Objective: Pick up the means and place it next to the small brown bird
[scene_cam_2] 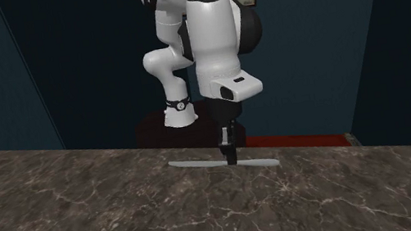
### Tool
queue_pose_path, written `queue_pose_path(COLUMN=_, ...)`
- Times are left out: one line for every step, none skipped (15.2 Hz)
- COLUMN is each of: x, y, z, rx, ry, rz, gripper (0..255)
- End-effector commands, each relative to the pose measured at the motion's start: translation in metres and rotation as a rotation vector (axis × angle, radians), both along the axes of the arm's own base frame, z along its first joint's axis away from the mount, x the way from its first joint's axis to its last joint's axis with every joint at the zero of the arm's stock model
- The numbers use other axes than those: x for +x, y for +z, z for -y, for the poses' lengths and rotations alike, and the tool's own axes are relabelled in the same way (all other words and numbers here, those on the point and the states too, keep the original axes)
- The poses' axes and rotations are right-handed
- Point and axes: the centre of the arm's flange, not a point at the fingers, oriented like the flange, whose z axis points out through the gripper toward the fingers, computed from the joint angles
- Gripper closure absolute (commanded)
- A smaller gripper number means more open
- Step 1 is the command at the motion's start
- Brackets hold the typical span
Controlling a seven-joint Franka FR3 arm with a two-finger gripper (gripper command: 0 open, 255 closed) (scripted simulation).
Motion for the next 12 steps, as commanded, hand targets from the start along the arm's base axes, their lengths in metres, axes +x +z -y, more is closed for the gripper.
queue_pose_path(x=0.0, y=0.0, z=0.0, rx=0.0, ry=0.0, rz=0.0, gripper=255)
queue_pose_path(x=0.0, y=0.0, z=0.0, rx=0.0, ry=0.0, rz=0.0, gripper=255)
queue_pose_path(x=0.0, y=0.0, z=0.0, rx=0.0, ry=0.0, rz=0.0, gripper=255)
queue_pose_path(x=0.0, y=0.005, z=0.0, rx=0.0, ry=0.0, rz=0.0, gripper=255)
queue_pose_path(x=0.0, y=0.011, z=0.0, rx=0.0, ry=0.0, rz=0.0, gripper=255)
queue_pose_path(x=0.0, y=0.016, z=0.0, rx=0.0, ry=0.0, rz=0.0, gripper=255)
queue_pose_path(x=0.0, y=0.021, z=0.0, rx=0.0, ry=0.0, rz=0.0, gripper=255)
queue_pose_path(x=0.0, y=0.026, z=0.0, rx=0.0, ry=0.0, rz=0.0, gripper=255)
queue_pose_path(x=0.0, y=0.032, z=0.0, rx=0.0, ry=0.0, rz=0.0, gripper=255)
queue_pose_path(x=0.0, y=0.037, z=0.0, rx=0.0, ry=0.0, rz=0.0, gripper=255)
queue_pose_path(x=0.0, y=0.042, z=0.0, rx=0.0, ry=0.0, rz=0.0, gripper=255)
queue_pose_path(x=0.0, y=0.047, z=0.0, rx=0.0, ry=0.0, rz=0.0, gripper=255)
